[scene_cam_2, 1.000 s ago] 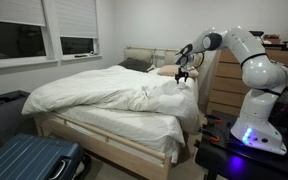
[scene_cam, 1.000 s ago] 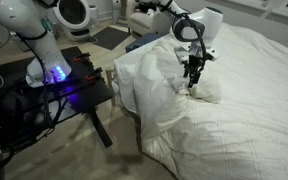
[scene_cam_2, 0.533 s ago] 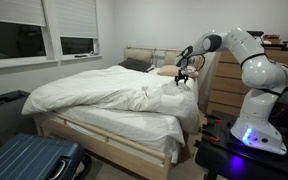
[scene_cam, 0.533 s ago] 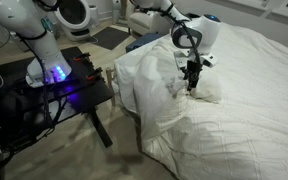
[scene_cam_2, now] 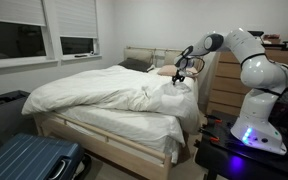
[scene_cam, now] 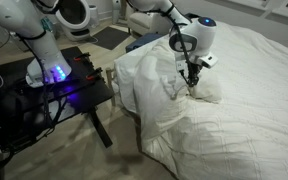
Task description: Spread the bed fully
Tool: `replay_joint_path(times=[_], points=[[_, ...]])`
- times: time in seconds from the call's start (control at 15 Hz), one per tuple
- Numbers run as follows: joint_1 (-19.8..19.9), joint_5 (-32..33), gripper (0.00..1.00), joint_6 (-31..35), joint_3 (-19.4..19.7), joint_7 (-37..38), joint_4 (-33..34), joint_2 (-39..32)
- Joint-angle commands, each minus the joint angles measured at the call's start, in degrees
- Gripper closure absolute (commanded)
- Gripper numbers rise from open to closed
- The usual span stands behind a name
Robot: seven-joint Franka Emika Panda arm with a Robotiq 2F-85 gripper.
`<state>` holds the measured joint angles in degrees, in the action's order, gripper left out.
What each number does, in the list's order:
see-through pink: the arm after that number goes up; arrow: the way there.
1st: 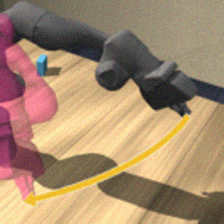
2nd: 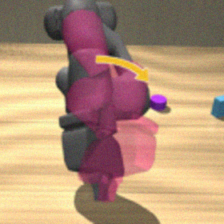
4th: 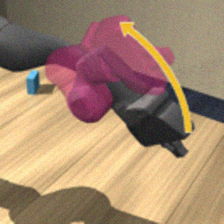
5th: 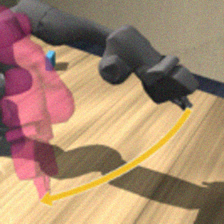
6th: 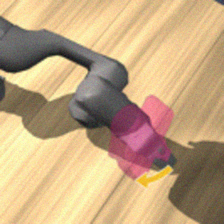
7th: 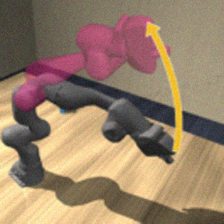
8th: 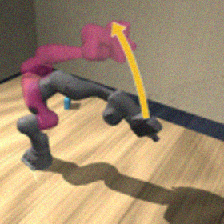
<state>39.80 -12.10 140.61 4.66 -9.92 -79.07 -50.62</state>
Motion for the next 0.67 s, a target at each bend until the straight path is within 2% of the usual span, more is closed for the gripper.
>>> replay_joint_path(times=[0.0,0.27,0.33,0.6], points=[[1.1,-1.6,0.65,1.7,-1.3,-0.5,-1.5,0.9],[0.4,-1.4,0.95,2.0,-0.6,1.7,-1.5,1.4],[0.3,-1.3,0.99,2.0,-0.5,2.2,-1.6,1.9],[-0.5,-1.0,0.99,2.5,-0.3,3.8,-3.2,4.7]])
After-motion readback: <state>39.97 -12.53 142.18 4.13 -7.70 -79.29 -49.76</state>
